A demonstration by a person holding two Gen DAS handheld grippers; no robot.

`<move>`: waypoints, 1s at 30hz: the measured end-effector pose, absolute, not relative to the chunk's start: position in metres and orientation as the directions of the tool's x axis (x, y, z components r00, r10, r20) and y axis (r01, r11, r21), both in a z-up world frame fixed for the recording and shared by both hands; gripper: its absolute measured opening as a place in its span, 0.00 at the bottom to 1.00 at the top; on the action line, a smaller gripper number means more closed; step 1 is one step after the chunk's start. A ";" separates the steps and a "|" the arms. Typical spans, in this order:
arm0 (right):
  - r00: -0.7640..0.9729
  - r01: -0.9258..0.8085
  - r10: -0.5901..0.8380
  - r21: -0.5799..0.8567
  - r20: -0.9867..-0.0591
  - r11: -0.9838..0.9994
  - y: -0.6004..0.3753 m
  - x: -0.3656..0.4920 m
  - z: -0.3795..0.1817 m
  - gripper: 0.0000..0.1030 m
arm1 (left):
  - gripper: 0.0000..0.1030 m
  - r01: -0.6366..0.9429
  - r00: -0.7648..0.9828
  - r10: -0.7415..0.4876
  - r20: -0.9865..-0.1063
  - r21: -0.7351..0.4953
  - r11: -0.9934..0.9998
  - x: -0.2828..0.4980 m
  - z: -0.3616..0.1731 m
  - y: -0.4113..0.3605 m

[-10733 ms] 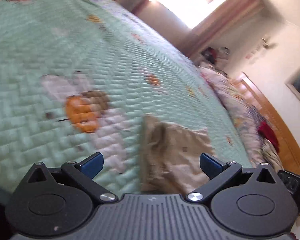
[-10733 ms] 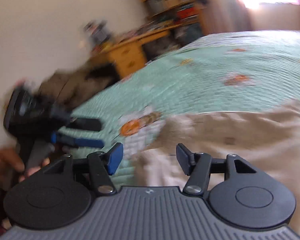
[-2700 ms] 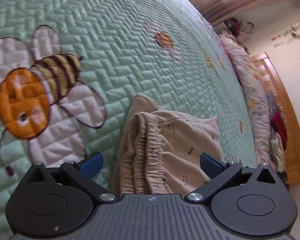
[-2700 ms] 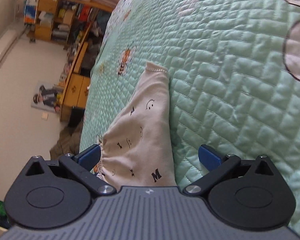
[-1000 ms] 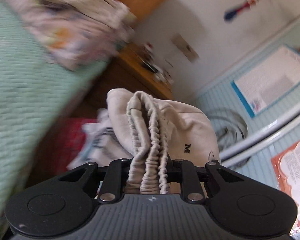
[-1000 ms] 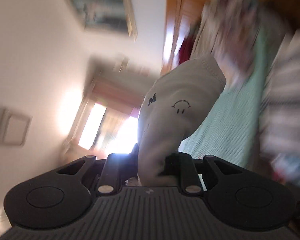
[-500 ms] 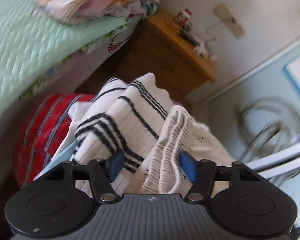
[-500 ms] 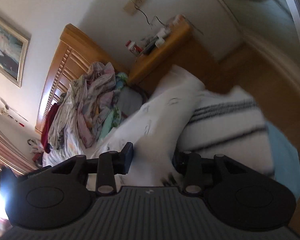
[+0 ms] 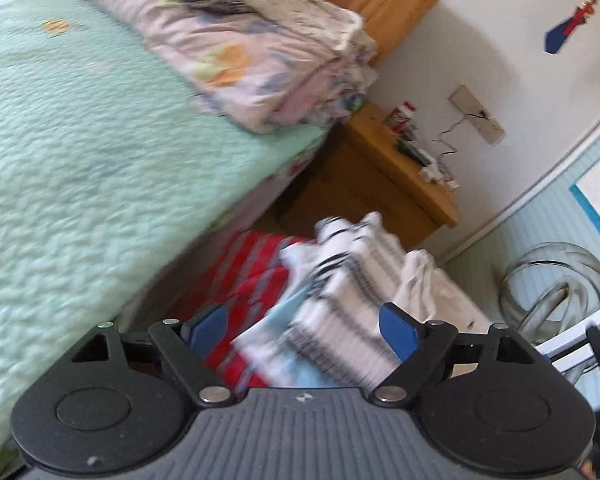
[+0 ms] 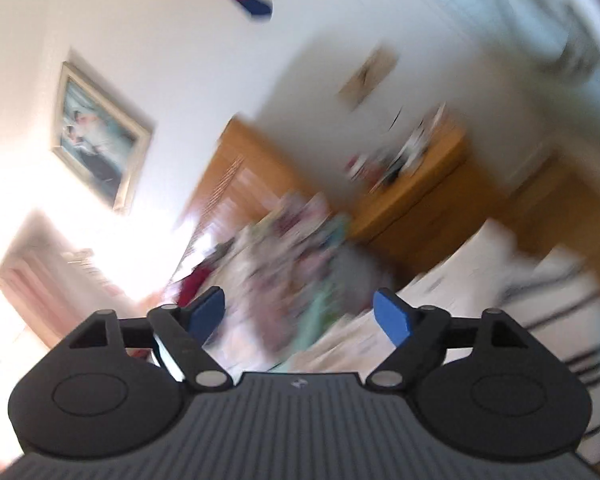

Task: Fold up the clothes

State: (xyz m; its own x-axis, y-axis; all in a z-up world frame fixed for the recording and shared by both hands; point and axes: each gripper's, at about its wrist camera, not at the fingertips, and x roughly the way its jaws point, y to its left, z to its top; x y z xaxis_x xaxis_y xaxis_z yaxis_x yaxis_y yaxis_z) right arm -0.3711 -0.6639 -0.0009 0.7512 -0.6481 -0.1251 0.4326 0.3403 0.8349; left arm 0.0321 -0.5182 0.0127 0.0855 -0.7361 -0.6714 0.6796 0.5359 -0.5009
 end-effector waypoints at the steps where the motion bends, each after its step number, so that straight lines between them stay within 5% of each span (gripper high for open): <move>1: 0.759 0.413 -0.636 0.857 -0.136 0.309 -0.669 -0.364 -0.010 0.80 | 0.82 0.678 0.097 -0.727 -0.680 -0.490 0.548 0.034 0.013 -0.506; 4: 0.772 0.396 -0.592 0.903 -0.231 0.165 -0.686 -0.346 -0.046 0.80 | 0.85 0.675 0.170 -0.660 -0.732 -0.401 0.619 0.041 0.010 -0.469; 7: 0.748 0.451 -0.570 0.890 -0.341 0.060 -0.684 -0.335 -0.065 0.70 | 0.85 0.656 0.243 -0.595 -0.766 -0.322 0.682 0.049 0.005 -0.430; 12: 0.772 0.498 -0.563 0.830 -0.295 0.249 -0.654 -0.302 -0.023 0.78 | 0.85 0.564 0.330 -0.547 -0.770 -0.304 0.768 0.068 -0.004 -0.358; 17: 0.884 0.424 -0.411 0.756 -0.223 0.500 -0.608 -0.241 0.020 0.84 | 0.86 0.505 0.443 -0.486 -0.753 -0.239 0.830 0.076 0.002 -0.289; 24: 0.958 0.158 0.097 0.781 -0.269 0.605 -0.505 -0.126 0.034 0.85 | 0.99 0.372 0.681 -0.304 -0.666 -0.043 0.927 0.062 0.044 -0.189; 30: 0.681 0.026 0.620 0.859 -0.390 0.511 -0.383 -0.050 -0.020 0.85 | 0.99 0.153 0.804 -0.009 -0.595 0.193 0.969 0.047 0.060 -0.119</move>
